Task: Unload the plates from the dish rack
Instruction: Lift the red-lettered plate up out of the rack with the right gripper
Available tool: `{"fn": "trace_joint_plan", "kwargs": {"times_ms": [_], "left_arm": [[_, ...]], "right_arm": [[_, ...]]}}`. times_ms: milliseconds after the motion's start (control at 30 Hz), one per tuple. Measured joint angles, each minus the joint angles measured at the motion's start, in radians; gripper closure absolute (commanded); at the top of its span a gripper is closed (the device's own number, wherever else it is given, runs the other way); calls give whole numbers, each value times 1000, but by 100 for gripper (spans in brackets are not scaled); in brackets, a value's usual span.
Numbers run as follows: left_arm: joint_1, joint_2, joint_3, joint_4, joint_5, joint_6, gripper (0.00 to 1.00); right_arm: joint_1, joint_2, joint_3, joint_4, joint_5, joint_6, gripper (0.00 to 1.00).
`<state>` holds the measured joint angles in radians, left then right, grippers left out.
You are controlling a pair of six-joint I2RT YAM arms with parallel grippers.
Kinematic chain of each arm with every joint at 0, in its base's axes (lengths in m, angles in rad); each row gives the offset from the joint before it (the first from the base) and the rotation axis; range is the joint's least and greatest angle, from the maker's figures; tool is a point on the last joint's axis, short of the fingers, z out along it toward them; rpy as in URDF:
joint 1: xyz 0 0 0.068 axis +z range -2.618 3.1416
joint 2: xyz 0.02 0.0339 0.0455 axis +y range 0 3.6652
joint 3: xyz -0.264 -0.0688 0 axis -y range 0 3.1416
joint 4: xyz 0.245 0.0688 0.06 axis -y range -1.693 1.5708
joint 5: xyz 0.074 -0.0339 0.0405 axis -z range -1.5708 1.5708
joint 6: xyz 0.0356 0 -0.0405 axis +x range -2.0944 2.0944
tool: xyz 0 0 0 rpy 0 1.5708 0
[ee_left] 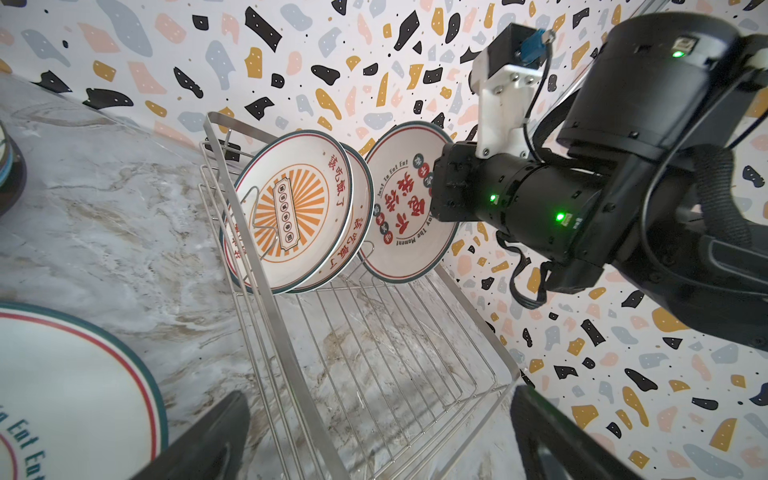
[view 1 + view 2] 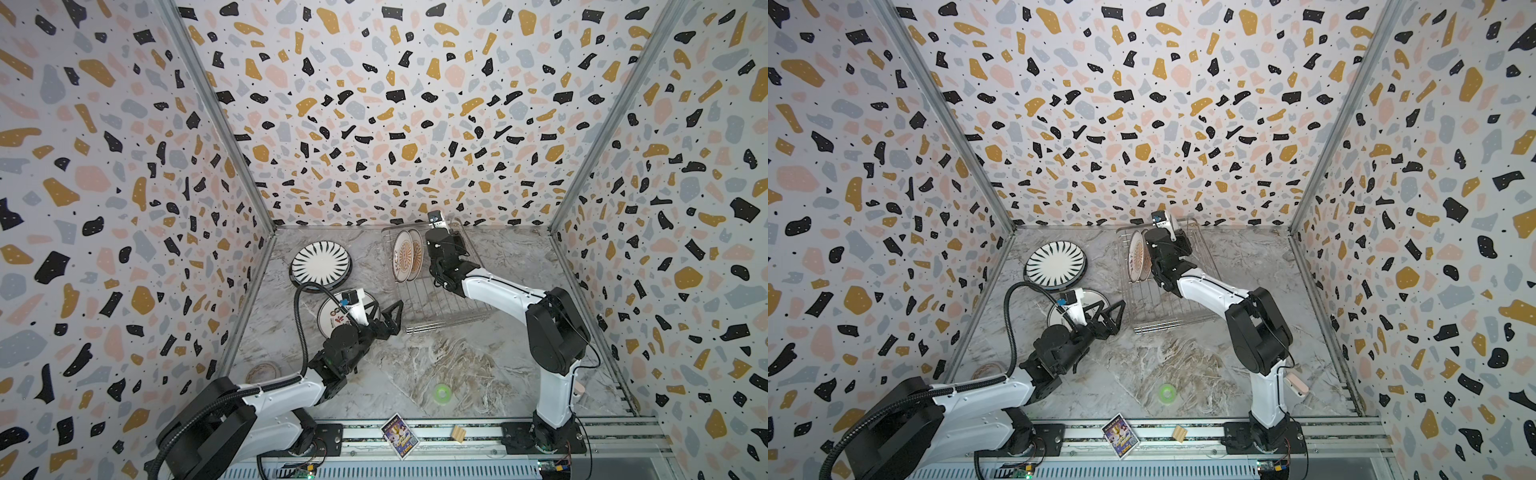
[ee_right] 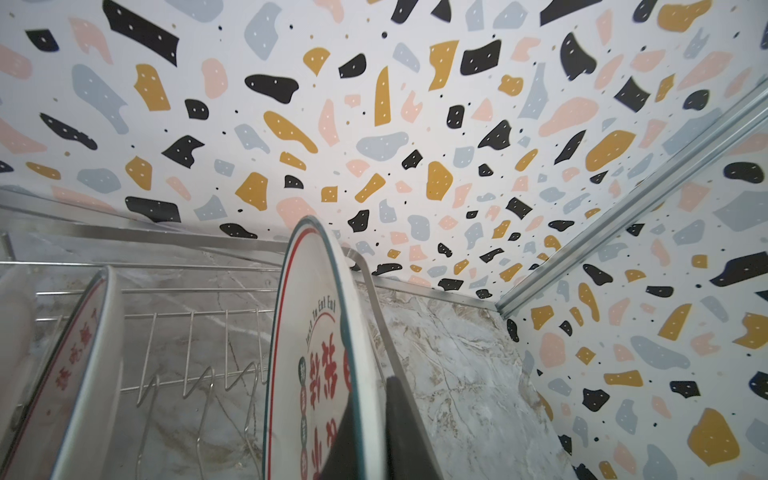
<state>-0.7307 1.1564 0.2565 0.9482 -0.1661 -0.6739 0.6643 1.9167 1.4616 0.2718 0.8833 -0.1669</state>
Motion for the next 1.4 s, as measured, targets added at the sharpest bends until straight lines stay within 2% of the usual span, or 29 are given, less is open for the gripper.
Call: {"fn": "trace_joint_plan", "kwargs": {"times_ms": [467,667,767,1100,1400], "left_arm": [[0,9,-2,3,12,-8,1],[0,4,-2,4,27,-21,0],[0,-5,-2,6,35,-21,0],[0,-33,-4,24,106,0,0],[0,-36,-13,40,188,2,0]], "right_arm": [[78,-183,-259,302,74,-175,97],[106,-285,-317,355,85,-195,97],[113,-359,-370,336,69,-163,97],[103,-594,-507,177,-138,56,98],[-42,-787,-668,118,-559,251,98]]}}
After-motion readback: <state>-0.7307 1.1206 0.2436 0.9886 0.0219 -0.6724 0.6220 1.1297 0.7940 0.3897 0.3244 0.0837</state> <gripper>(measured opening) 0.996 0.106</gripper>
